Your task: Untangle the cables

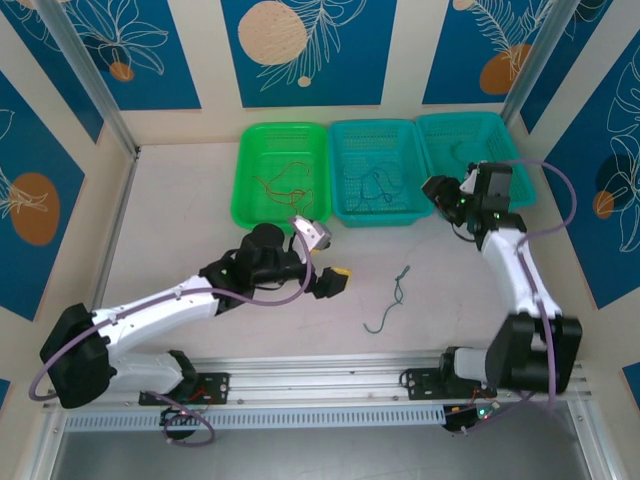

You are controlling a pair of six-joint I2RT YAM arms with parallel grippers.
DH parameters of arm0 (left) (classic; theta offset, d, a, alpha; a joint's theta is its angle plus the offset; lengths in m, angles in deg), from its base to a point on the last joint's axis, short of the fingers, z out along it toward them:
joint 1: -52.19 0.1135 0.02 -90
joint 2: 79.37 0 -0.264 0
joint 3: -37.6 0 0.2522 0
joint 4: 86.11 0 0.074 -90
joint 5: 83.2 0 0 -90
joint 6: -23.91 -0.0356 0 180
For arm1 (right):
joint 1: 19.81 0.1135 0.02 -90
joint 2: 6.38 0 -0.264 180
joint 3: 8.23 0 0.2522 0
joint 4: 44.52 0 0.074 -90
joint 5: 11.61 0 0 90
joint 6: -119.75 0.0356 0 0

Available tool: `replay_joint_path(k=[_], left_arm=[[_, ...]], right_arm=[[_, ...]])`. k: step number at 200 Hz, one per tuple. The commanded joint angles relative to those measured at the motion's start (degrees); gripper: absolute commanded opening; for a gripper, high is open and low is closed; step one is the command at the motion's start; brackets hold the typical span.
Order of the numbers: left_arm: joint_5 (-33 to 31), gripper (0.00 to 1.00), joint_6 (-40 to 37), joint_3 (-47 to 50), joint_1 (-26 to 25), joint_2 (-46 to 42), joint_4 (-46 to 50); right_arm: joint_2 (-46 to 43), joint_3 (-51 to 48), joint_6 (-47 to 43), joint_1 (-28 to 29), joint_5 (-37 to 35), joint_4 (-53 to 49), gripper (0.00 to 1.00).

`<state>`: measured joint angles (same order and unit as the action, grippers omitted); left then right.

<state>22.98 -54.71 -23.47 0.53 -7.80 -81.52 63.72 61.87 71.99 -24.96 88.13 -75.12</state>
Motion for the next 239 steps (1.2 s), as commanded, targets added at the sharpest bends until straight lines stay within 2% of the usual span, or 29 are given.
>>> replay_joint_path(k=[1,31,72,101,119,166,202,215,239], left_arm=[[3.59,1.0,-2.82,-2.5,-0.64,1.57,1.62],[5.36,1.0,-4.22,-3.7,-0.64,4.0,2.45],[6.65,1.0,-3.45,-3.15,-0.64,5.2,2.85],[8.5,1.0,-3.69,-2.91,-0.64,4.99,4.44],[10.39,1.0,-4.43,-3.55,-0.64,5.31,6.33],[10.26,1.0,-4.67,-3.84,-0.63,5.86,6.6],[9.84,1.0,-4.86,-4.03,-0.64,5.5,7.33],[9.63,1.0,-4.71,-3.77,-0.64,5.44,7.02],[9.68,1.0,-4.51,-3.93,-0.64,5.71,6.79]], right_arm=[[-8.06,-5.04,-1.51,3.22,1.92,-4.46,0.49],[-13.47,-7.11,-3.04,9.6,2.7,-14.95,0.49],[-14.08,-9.56,-2.33,17.79,-5.59,-28.41,0.5],[-13.64,-15.16,0.12,20.48,-4.69,-27.52,0.57],[-11.8,-18.14,1.43,22.95,-5.13,-25.6,0.57],[-4.22,-21.53,1.83,25.36,-9.02,-21.18,0.56],[-1.9,-22.77,2.69,26.1,-12.19,-19.99,0.48],[-2.17,-23.6,3.18,26.11,-12.45,-18.69,0.39],[-2.48,-24.52,3.98,26.24,-14.44,-17.63,0.17]])
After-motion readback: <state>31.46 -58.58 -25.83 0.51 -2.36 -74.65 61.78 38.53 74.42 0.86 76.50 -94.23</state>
